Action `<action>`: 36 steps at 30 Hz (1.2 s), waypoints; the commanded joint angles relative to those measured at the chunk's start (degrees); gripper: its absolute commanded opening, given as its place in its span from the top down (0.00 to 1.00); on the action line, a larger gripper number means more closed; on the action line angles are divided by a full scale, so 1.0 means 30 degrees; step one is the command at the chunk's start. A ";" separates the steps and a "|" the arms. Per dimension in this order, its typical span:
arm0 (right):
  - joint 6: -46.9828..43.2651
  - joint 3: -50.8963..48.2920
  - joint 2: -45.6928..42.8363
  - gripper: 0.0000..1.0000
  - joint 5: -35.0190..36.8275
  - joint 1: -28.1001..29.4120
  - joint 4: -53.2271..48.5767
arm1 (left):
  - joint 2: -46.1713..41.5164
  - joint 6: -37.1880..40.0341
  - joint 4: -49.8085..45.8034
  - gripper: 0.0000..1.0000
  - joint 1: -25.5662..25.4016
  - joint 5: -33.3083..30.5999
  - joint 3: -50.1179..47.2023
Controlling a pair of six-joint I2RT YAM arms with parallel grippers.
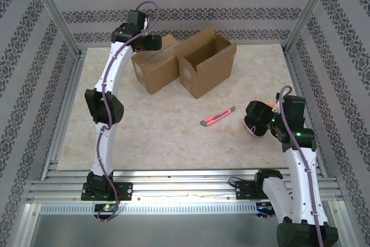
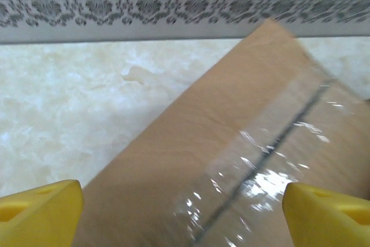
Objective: Unpack the express box
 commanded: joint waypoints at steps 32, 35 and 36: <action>0.0218 -0.0129 -0.0969 0.09 -0.2200 -0.0144 -0.0646 | 0.1063 0.1057 -0.0756 0.11 0.0454 -0.0861 -0.2675; 0.0309 -0.0263 -0.1106 0.09 -0.2467 -0.0148 -0.0494 | 0.0158 0.1011 -0.0826 0.12 0.0205 -0.2215 -0.4579; 0.0338 -0.0305 -0.1159 0.09 -0.2532 -0.0147 -0.0462 | -0.0180 0.0955 -0.0795 0.12 0.0139 -0.2609 -0.5228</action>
